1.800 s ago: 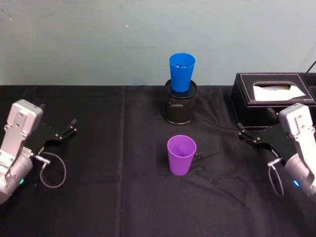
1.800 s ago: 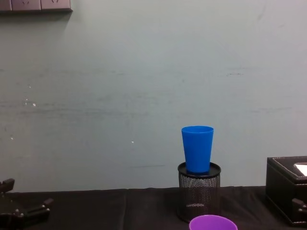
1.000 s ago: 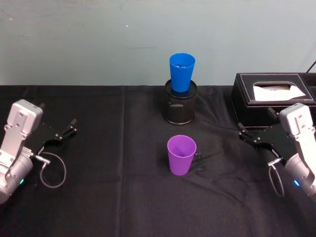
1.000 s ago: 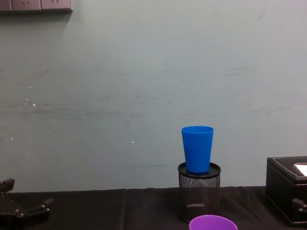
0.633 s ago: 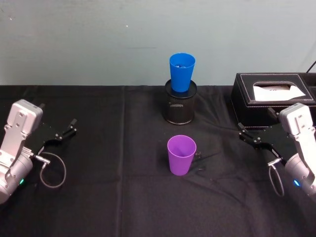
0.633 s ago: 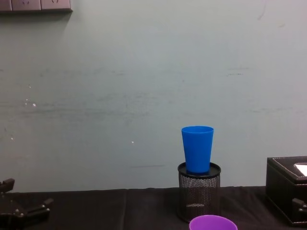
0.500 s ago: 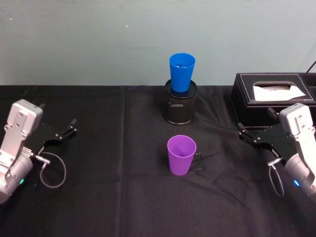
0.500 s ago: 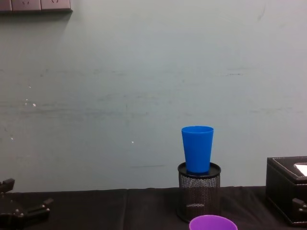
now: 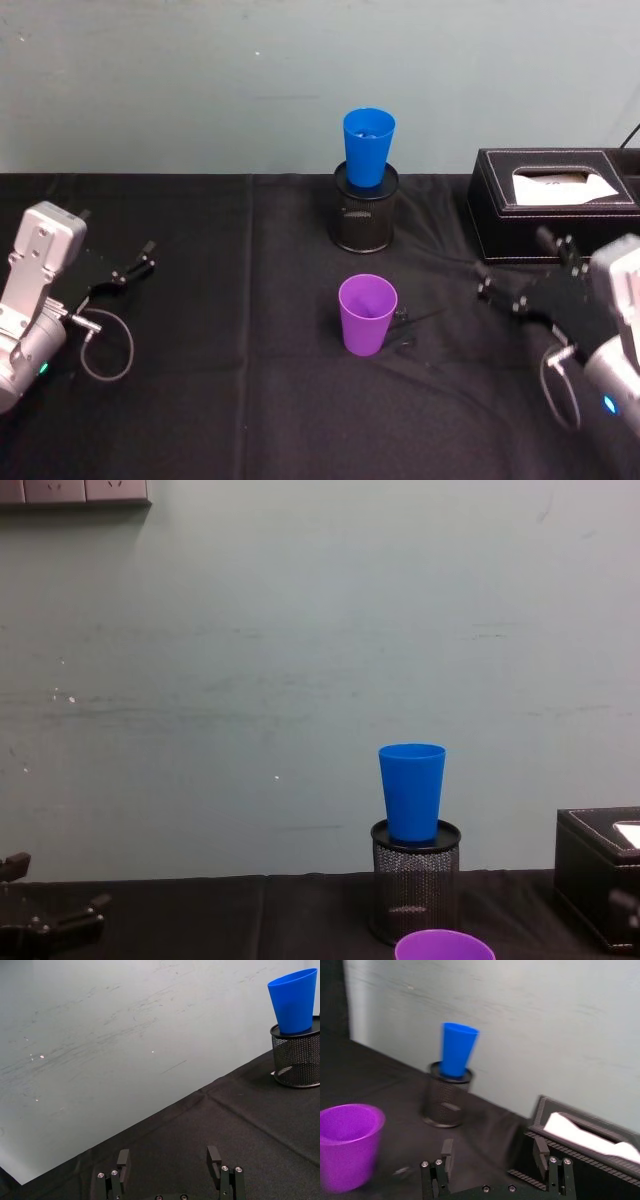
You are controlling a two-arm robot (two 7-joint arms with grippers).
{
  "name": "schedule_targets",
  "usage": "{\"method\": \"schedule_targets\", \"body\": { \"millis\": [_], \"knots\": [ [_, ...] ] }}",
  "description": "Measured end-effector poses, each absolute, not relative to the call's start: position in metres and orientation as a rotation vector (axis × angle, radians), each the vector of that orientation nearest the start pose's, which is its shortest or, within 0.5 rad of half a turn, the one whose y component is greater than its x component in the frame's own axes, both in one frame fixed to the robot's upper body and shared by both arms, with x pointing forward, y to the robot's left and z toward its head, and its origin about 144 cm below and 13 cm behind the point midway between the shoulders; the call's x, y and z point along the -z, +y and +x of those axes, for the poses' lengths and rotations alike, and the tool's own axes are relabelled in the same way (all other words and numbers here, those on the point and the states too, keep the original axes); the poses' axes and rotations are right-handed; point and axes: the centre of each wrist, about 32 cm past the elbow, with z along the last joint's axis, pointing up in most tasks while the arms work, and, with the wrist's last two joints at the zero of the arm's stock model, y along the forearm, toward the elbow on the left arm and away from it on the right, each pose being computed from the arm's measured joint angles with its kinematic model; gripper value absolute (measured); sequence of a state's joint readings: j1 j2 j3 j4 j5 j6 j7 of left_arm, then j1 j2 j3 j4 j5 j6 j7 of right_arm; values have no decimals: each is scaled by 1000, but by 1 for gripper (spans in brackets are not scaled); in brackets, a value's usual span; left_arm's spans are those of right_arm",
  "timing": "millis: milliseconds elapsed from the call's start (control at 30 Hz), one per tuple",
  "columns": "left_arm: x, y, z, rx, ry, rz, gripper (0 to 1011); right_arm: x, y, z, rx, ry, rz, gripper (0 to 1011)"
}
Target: Pick up one cup with a gripper and tap it against the other cup.
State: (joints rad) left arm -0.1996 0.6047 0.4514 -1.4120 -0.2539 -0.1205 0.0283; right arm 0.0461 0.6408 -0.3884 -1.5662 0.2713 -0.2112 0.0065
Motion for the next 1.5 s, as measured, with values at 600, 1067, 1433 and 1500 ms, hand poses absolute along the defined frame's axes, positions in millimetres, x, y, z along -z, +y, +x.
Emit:
{"method": "schedule_targets", "body": {
  "millis": [600, 1067, 1433, 1500],
  "knots": [
    [-1140, 310, 489, -1248, -285, 304, 1000, -1111, -274, 415, 928, -160, -82, 1002],
    [-1140, 310, 489, -1248, -285, 304, 1000, -1115, -247, 456, 863, -68, -111, 1002],
    [-1140, 310, 489, -1248, -285, 305, 1000, -1116, -232, 472, 844, -71, -144, 1002],
    [-1140, 310, 489, -1248, -285, 304, 1000, -1114, -229, 473, 842, -65, -140, 1002]
  ]
}}
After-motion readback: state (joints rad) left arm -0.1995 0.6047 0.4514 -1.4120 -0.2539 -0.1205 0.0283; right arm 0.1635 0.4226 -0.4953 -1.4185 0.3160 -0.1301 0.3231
